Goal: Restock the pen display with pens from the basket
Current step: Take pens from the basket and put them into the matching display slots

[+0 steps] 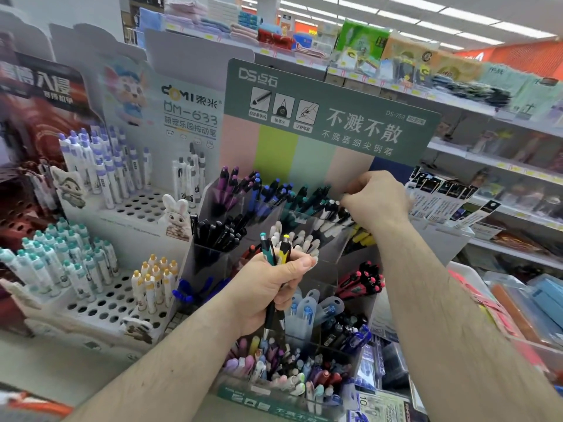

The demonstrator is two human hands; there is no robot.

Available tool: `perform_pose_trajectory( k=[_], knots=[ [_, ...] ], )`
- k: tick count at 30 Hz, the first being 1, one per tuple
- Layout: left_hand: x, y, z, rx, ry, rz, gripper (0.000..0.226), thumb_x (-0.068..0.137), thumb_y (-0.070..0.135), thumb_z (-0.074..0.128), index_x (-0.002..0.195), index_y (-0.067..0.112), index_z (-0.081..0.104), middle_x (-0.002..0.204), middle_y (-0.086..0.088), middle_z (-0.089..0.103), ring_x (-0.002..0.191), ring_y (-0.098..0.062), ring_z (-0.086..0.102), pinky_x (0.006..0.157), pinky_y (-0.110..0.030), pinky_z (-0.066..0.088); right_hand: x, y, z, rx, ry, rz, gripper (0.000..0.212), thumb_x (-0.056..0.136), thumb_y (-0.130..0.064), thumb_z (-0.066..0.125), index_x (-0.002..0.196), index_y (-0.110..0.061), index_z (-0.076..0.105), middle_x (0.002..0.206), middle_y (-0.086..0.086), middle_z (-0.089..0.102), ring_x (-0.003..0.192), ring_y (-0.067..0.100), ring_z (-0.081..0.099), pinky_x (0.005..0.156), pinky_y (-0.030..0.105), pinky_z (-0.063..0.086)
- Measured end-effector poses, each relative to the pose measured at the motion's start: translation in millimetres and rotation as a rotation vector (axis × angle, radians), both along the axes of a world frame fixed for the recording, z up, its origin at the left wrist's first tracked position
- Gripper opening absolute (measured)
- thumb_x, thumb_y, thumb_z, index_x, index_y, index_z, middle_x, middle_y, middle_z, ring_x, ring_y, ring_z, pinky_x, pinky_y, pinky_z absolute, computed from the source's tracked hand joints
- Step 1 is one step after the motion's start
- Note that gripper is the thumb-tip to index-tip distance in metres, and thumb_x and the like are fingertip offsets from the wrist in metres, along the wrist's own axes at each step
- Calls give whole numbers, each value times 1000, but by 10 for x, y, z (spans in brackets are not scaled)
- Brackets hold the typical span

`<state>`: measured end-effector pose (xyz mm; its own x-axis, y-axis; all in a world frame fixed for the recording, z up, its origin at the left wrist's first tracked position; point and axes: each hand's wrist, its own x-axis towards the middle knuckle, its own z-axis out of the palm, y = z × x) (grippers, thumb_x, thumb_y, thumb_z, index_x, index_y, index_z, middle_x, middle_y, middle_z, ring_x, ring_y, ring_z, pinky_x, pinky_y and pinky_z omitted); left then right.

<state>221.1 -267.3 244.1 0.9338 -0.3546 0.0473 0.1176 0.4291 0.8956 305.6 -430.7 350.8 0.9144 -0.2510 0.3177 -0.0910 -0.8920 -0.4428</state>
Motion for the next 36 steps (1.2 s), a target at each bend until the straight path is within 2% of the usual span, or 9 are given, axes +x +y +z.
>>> perform_pose_trajectory(
  k=[2,4,7,10,15,19,27,30,36],
  knots=[
    [-12,11,13,12,6,-7,13,78,23,74,69,17,67,56,-1,38,39,-10,31,42,-23,22,-178,50,-52,-29,-188,-7,12,83,-29,65,92,-27,72,90,-10,71,100,24,60,92,38,34],
    [-27,25,15,23,26,-12,12,78,23,77,70,18,70,55,-1,37,40,-10,30,42,-22,23,-432,169,-123,151,-300,129,8,84,-29,68,89,-27,74,83,-13,72,91,16,64,90,38,48],
    [-24,31,-8,66,67,-23,20,83,17,70,63,17,65,51,2,40,39,-9,30,41,-21,24,-799,381,-244,500,19,433,9,83,-26,75,92,-26,75,80,-11,73,76,3,68,74,27,58],
    [-26,-4,-37,138,84,-18,33,81,11,68,54,14,49,51,0,38,39,-10,30,43,-22,23,-911,419,-434,503,164,527,9,85,-19,75,89,-27,75,79,-7,74,75,10,71,73,35,61],
    [-28,-25,-1,40,100,-88,16,86,34,64,84,20,71,67,-1,56,42,-9,40,44,-20,27,-894,157,-476,831,-159,253,12,84,-7,76,85,-18,74,73,0,72,65,12,66,63,29,59],
    [33,-94,-21,-170,166,-10,28,81,28,56,95,18,78,76,-6,66,41,-11,41,40,-20,28,-853,-165,-460,1087,-345,-17,10,86,-9,75,83,-16,70,71,4,69,54,12,61,52,24,49],
    [63,-393,22,-414,126,-120,23,82,31,64,94,19,79,81,-2,72,46,-8,51,39,-17,28,-841,-460,-494,1384,-322,-68,12,95,-5,64,87,-13,69,72,3,72,61,12,69,57,23,53],
    [88,-484,46,-293,142,-101,27,82,18,54,92,19,80,82,-2,71,46,-8,49,42,-19,22,-801,-602,-307,1311,-583,-120,14,93,-4,66,84,-15,69,71,1,70,60,14,68,59,24,54],
    [113,-515,44,-139,164,-81,24,82,15,58,102,8,69,70,-2,59,46,-9,40,44,-21,20,-585,-813,-79,771,-980,-152,5,88,-18,71,89,-22,72,82,-6,70,79,12,69,77,29,59]
  ],
)
